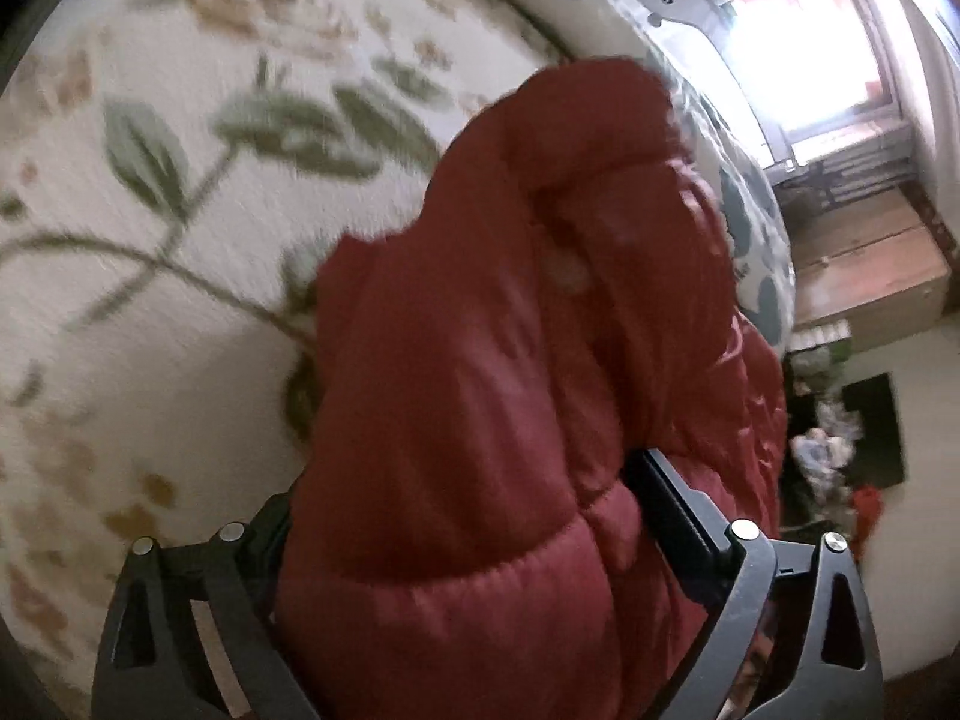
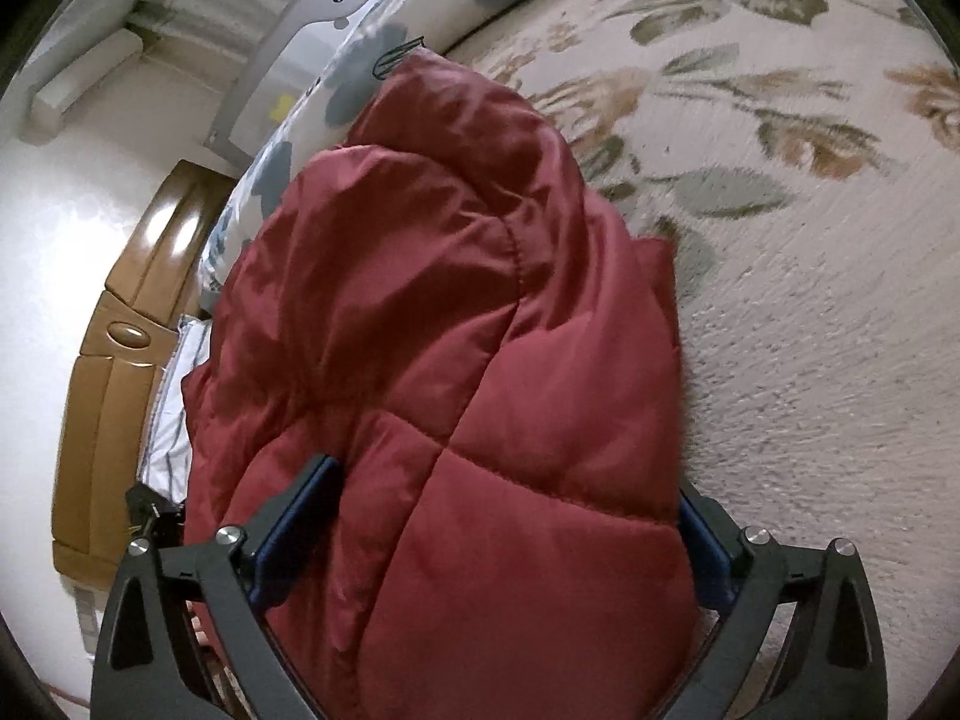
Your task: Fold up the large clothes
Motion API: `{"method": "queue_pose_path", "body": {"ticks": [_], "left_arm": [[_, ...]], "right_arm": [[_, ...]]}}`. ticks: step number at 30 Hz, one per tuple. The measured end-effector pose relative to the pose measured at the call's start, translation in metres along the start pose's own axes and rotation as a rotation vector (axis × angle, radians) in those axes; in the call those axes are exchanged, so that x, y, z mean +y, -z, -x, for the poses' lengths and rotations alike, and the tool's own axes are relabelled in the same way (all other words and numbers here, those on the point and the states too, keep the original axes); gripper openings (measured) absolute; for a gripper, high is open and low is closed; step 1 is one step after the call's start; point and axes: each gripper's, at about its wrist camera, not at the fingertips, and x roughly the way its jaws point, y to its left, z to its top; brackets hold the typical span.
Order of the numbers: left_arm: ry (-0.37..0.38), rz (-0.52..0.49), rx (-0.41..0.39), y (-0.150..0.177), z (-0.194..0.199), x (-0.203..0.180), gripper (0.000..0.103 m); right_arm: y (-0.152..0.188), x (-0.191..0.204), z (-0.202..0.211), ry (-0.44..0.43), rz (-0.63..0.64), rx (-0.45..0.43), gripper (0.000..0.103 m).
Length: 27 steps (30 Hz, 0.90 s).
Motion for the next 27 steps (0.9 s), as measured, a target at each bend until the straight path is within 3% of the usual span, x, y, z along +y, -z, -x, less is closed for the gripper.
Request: {"method": "queue_pose_path", "body": {"ticks": [1,2,3,5,8,11,14,20,27], "left_arm": [[0.019,0.007,0.006,-0.002,-0.002,0.003,0.093],[0.028,-0.002,0.004,-0.003,-0.002,0.003,0.081],[0.024,-0.028,-0.003,-0.003,-0.001,-0.001,0.078],[-0.017,-0.094,-0.023,0.0,0.003,-0.014,0.063],[-0.022,-0.119,-0.041,0.004,0.011,-0.023,0.05],[-0.014,-0.14,-0.057,0.011,0.025,-0.031,0.045],[-0.011,-0.187,-0.076,0.027,0.049,-0.039,0.043],[0.007,-0.245,-0.069,0.095,0.119,-0.028,0.042],[0.045,-0.206,-0.039,0.163,0.176,0.003,0.042]], "right_arm": [[0.001,-0.001,-0.001,-0.014,-0.007,0.007,0.098],[0.001,-0.001,-0.002,-0.024,-0.012,0.01,0.094],[0.002,-0.001,-0.001,-0.023,-0.007,0.01,0.092],[0.004,0.004,0.003,-0.022,0.014,0.004,0.079],[0.009,0.009,0.013,-0.041,0.009,0.001,0.06],[0.016,0.015,0.029,-0.048,0.012,-0.005,0.05],[0.031,0.023,0.048,-0.049,0.028,-0.004,0.046],[0.079,0.03,0.089,-0.072,0.043,0.003,0.044],[0.14,0.025,0.13,-0.087,0.041,0.032,0.044]]}}
